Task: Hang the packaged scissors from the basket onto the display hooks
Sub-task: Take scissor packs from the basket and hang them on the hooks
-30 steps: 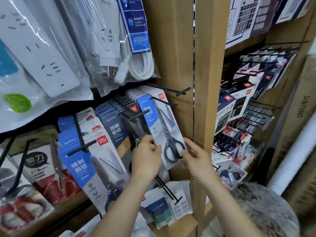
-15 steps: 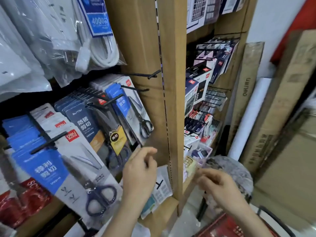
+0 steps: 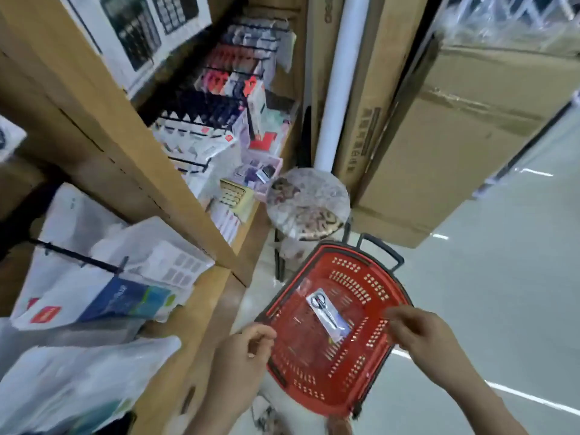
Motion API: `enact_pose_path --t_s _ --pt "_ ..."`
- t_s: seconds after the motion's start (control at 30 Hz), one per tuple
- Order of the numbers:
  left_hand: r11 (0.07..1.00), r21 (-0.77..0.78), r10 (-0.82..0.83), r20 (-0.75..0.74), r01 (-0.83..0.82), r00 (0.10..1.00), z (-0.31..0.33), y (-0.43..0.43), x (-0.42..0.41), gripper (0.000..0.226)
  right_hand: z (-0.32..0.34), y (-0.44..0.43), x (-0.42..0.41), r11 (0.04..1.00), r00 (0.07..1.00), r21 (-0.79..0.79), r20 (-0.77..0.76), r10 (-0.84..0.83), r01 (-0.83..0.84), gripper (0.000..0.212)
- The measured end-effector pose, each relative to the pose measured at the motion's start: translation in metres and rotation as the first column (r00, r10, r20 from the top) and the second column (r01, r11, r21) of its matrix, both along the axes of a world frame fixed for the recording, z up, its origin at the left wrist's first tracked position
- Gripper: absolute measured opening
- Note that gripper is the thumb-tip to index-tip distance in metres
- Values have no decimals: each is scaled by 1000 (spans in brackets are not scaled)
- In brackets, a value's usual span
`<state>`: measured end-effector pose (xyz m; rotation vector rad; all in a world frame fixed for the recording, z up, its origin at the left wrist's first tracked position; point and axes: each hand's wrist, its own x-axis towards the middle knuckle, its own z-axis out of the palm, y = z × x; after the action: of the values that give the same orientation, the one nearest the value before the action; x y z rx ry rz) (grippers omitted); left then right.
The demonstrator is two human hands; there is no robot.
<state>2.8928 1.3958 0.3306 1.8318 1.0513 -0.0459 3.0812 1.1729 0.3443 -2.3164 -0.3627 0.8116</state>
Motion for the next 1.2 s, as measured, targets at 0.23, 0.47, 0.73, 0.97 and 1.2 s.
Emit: enact_pose_path --t_s 0.23,0.47,0.73,0.97,1.2 --pt "925 -300 178 -202 -234 963 -188 -76 48 25 -179 -45 28 994 982 -70 -165 -95 84 29" --pt "860 -370 265 -268 -353 926 -433 -88 95 25 -432 -4 62 956 933 -51 -205 -295 291 15" --pt "825 -450 273 -211 -341 939 -670 -79 164 27 -675 54 86 916 853 -184 -336 -399 356 40" --pt "824 -395 331 -246 -407 911 -742 -75 185 19 -741 36 79 953 973 -279 -157 -170 121 22" --pt "947 -295 38 -280 -123 959 -715 -81 183 16 -722 40 73 954 798 -199 -525 -296 223 23"
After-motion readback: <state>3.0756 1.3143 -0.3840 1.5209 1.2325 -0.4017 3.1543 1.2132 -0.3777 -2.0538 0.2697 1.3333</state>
